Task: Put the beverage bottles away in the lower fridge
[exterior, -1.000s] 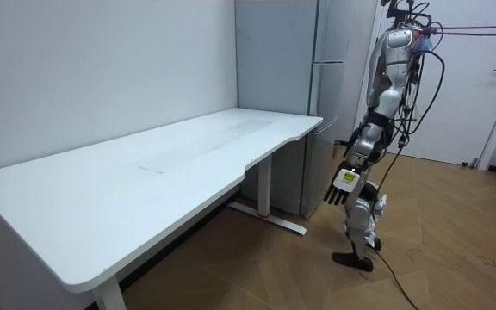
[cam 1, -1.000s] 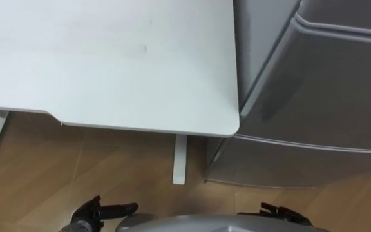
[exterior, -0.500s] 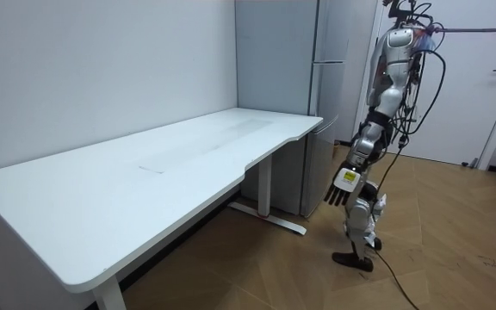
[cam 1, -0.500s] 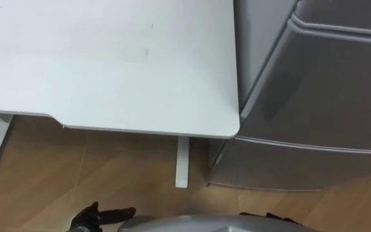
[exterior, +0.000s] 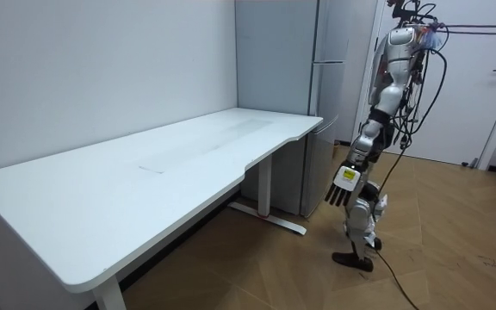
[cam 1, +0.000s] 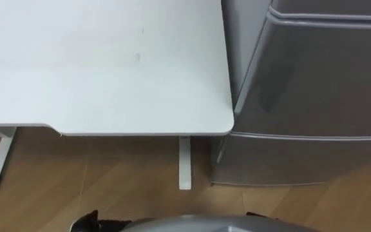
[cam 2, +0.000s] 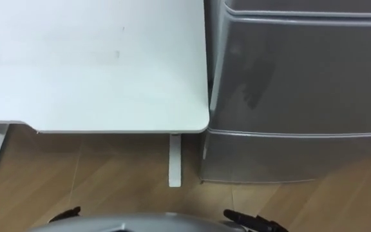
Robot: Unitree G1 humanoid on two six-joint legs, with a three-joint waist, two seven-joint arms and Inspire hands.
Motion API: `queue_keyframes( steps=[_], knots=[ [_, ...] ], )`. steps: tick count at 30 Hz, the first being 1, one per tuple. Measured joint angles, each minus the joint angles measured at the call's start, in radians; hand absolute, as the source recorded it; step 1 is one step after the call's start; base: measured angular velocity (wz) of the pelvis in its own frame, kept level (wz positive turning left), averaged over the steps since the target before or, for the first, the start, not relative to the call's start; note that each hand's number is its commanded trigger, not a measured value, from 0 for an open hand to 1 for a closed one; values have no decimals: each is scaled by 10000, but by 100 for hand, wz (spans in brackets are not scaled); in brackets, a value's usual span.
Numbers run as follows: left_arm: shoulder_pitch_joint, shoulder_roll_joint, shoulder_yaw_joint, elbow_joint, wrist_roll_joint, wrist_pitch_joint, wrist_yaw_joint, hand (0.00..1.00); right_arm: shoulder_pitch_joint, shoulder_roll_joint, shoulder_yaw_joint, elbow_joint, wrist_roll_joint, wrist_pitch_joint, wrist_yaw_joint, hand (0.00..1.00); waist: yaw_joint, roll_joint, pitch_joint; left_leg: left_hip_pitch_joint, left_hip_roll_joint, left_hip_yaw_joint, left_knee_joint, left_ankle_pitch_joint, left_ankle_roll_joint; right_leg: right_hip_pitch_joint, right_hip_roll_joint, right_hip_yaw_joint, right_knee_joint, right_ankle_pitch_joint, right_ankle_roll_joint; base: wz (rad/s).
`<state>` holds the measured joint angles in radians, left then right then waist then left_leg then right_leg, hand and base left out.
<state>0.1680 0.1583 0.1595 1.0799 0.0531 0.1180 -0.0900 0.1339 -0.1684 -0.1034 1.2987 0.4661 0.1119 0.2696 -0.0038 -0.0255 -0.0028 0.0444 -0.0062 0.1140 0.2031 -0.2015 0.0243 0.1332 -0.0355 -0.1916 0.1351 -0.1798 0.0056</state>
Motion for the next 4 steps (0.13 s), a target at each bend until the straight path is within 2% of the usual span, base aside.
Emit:
queue_keyframes(
  steps=[4],
  knots=[
    [22, 2, 31, 1, -6, 63, 3, 0, -2, 6, 7, 13, 1, 4, -107, 0, -25, -46, -18, 20, -15, 109, -19, -1, 1, -1, -15, 143, -2, -88, 6, -6]
  ],
)
